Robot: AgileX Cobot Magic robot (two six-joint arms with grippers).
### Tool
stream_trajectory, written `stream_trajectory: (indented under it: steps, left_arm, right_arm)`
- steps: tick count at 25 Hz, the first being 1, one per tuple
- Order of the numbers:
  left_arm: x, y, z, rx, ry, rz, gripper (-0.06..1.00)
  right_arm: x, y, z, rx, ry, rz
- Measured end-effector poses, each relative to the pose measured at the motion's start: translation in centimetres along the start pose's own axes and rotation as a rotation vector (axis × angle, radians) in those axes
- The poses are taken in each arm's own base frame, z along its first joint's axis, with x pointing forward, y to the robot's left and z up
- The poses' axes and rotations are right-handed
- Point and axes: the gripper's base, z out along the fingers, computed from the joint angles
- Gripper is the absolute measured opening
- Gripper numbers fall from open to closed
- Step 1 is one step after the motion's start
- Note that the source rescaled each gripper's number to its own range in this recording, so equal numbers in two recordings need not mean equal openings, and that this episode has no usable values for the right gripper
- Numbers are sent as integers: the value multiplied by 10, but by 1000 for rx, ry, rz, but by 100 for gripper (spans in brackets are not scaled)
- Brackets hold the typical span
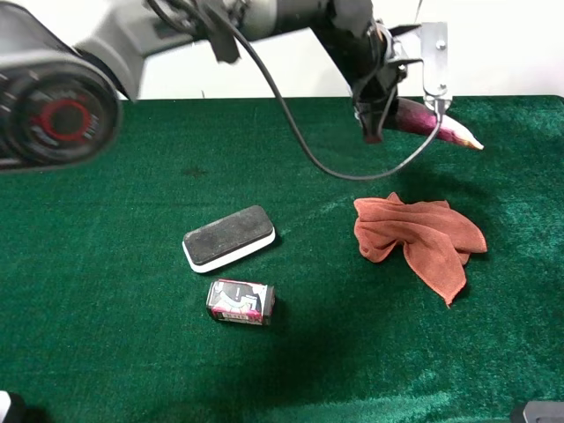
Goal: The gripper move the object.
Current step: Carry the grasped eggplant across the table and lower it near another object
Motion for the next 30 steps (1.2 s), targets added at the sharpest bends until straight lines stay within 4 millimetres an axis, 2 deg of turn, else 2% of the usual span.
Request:
stream_trajectory:
  steps: [7, 13, 25, 30]
  left_arm:
    - [16, 6, -38, -16, 45, -50, 0]
    - [42, 4, -75, -73, 64, -117, 0]
    - [101, -30, -162, -197, 95, -303, 0]
    - [129, -45, -186, -213, 141, -386, 0]
  right_arm:
    - [0, 0, 0, 0, 0, 0]
    - [0, 0, 0, 1, -5, 0]
    - [0, 0, 0, 1, -5, 0]
    - [0, 0, 0, 1, -5, 0]
